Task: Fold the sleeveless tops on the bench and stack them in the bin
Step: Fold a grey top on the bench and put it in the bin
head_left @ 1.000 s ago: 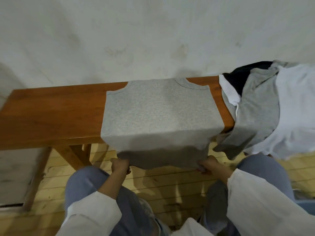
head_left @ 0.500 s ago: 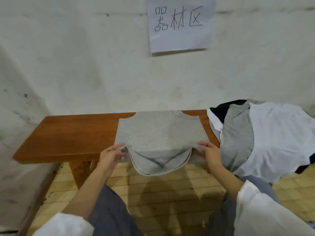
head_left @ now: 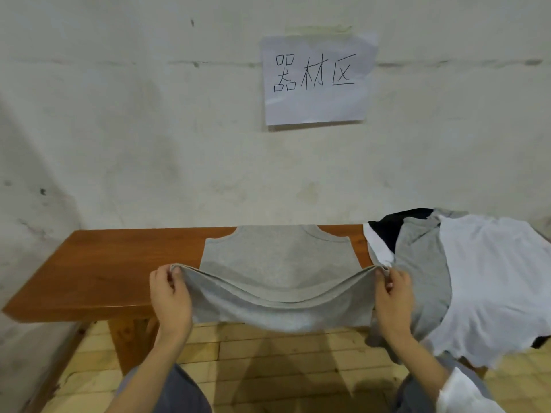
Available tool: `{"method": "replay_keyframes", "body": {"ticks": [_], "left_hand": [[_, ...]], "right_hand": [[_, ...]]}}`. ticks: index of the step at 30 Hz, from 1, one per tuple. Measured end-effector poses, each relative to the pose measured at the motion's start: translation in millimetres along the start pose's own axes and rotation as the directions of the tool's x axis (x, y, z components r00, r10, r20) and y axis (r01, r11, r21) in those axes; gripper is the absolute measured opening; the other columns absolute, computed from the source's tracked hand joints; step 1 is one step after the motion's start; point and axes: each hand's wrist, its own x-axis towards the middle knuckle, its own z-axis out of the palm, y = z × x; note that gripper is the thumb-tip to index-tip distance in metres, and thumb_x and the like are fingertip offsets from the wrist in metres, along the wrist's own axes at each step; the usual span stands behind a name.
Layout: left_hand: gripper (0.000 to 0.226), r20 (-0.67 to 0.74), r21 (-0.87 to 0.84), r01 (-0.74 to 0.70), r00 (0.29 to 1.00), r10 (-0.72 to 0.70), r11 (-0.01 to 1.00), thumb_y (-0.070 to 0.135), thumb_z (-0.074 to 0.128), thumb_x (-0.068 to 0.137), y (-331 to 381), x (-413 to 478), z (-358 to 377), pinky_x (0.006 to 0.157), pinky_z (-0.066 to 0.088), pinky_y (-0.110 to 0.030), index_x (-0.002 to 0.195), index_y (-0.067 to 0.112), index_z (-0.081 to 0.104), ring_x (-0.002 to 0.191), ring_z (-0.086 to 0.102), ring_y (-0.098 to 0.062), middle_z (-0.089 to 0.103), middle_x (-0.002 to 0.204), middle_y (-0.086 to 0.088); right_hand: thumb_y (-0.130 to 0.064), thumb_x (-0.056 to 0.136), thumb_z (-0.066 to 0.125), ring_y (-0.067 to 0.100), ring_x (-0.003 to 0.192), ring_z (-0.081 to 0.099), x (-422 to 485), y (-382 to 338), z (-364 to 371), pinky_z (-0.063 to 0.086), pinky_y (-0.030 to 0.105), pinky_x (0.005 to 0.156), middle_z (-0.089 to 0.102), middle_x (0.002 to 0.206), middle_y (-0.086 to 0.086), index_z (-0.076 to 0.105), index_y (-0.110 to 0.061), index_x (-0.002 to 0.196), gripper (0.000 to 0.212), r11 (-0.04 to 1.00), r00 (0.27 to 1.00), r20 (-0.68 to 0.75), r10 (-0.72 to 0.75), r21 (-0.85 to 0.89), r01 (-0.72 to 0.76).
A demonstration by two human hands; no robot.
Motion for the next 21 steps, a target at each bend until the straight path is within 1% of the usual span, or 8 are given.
{"method": "replay_keyframes", "body": {"ticks": [2,5,7,10,12,15,18,21], "left_hand": [[0.016,-0.010,-0.086,-0.032,0.999,0.031,0.996,0.018,0.038,0.102,8.0,4.6,0.8,0.067,0.039,-0.019,0.095,0.010,0.051,0.074,0.047,-0.008,0.050,0.081,0.003],[0.015,-0.041,-0.082,-0.121,0.992,0.118,0.989,0.018,0.038,0.102,17.9,30.7,4.3,0.062,0.037,-0.010,0.094,0.013,0.050,0.067,0.046,0.005,0.049,0.077,0.009],[0.016,-0.007,-0.037,-0.134,0.991,0.134,0.990,0.020,0.041,0.102,18.5,52.2,14.1,0.059,0.035,-0.017,0.092,0.013,0.051,0.063,0.046,0.002,0.050,0.074,0.008],[0.018,0.103,-0.011,-0.065,0.993,0.066,0.998,0.021,0.043,0.101,6.4,63.4,36.6,0.057,0.036,-0.018,0.089,0.013,0.053,0.062,0.047,0.001,0.052,0.072,0.005],[0.018,0.133,0.000,-0.030,0.991,0.030,1.000,0.021,0.043,0.101,-5.2,60.7,47.4,0.059,0.038,-0.023,0.091,0.013,0.055,0.065,0.049,-0.007,0.055,0.075,0.003],[0.018,0.070,0.020,-0.020,0.997,0.019,1.000,0.022,0.042,0.101,-16.9,68.4,57.1,0.059,0.038,-0.023,0.092,0.013,0.054,0.065,0.049,-0.008,0.054,0.074,0.003],[0.019,-0.027,0.068,-0.053,0.998,0.055,0.996,0.022,0.041,0.101,-27.4,93.3,69.2,0.059,0.034,-0.030,0.091,0.011,0.053,0.063,0.046,-0.006,0.052,0.071,0.003],[0.023,0.036,0.195,-0.037,0.999,0.031,0.980,0.024,0.045,0.100,-48.3,119.6,85.9,0.061,0.035,-0.034,0.089,0.008,0.057,0.072,0.054,-0.025,0.057,0.074,-0.005]], "right_hand": [[-0.021,0.099,0.045,0.007,0.068,0.044,2.3,-0.9,2.4,0.035,0.019,0.064,0.046,0.076,-0.003,0.044,-0.022,0.076,0.022,0.997,0.999,-0.031,0.044,0.071,-0.042],[-0.028,0.100,0.042,0.012,0.061,0.040,21.6,-0.1,9.3,0.034,0.023,0.059,0.043,0.068,0.001,0.045,-0.013,0.078,0.027,0.988,0.990,-0.096,0.100,0.127,-0.088],[-0.030,0.100,0.042,0.014,0.060,0.038,39.2,4.7,18.6,0.033,0.026,0.058,0.041,0.067,0.005,0.045,-0.008,0.079,0.031,0.990,0.992,-0.085,0.091,0.117,-0.080],[-0.033,0.099,0.044,0.018,0.062,0.042,57.3,16.4,35.7,0.035,0.030,0.060,0.045,0.069,0.010,0.045,-0.008,0.078,0.033,0.994,0.996,0.003,0.084,0.065,-0.084],[-0.032,0.099,0.044,0.019,0.062,0.043,61.9,20.1,42.4,0.035,0.030,0.060,0.045,0.068,0.008,0.045,-0.011,0.075,0.031,0.996,0.995,0.054,0.086,0.026,-0.087],[-0.030,0.099,0.044,0.019,0.060,0.038,76.8,18.4,49.8,0.032,0.032,0.058,0.041,0.067,0.008,0.041,-0.006,0.073,0.036,0.998,0.996,0.058,0.064,0.019,-0.065],[-0.028,0.100,0.044,0.016,0.057,0.033,106.1,12.4,64.9,0.029,0.033,0.054,0.036,0.064,0.005,0.036,-0.008,0.070,0.037,0.999,0.999,0.014,0.032,0.030,-0.032],[-0.025,0.099,0.046,0.020,0.056,0.038,131.7,21.4,86.1,0.025,0.034,0.052,0.038,0.060,0.005,0.036,-0.013,0.065,0.037,0.992,0.999,0.025,0.035,-0.118,-0.032]]}}
